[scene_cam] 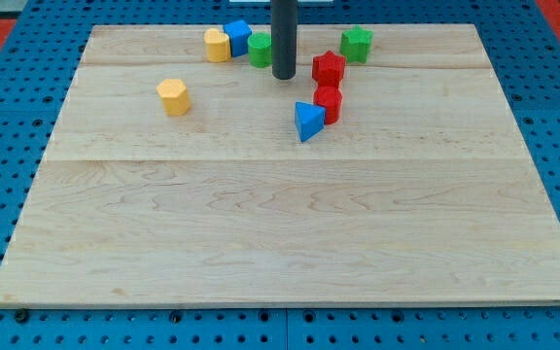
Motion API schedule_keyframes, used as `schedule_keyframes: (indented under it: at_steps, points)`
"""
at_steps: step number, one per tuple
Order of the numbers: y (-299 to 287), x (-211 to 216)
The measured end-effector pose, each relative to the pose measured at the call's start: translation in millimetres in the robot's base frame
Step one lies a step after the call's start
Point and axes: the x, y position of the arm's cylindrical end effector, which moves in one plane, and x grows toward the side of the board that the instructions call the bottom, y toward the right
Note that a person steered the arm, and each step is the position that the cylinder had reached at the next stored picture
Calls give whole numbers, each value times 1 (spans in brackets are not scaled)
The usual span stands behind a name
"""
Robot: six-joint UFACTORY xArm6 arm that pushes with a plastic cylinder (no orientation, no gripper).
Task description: Separate the red circle and blue triangle
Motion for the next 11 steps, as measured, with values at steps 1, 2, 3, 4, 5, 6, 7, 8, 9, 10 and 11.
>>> schedule_keyframes:
  at_steps: [1, 2, 3, 4, 5, 6, 7, 8, 9, 10, 11]
  points:
    - [29, 0]
    - [45, 1]
    - [56, 4]
    - [29, 21]
    - [20, 60]
    - [20, 98]
    - [32, 105]
    - [23, 82]
    - [34, 78]
    - [54, 78]
    - [-19, 83]
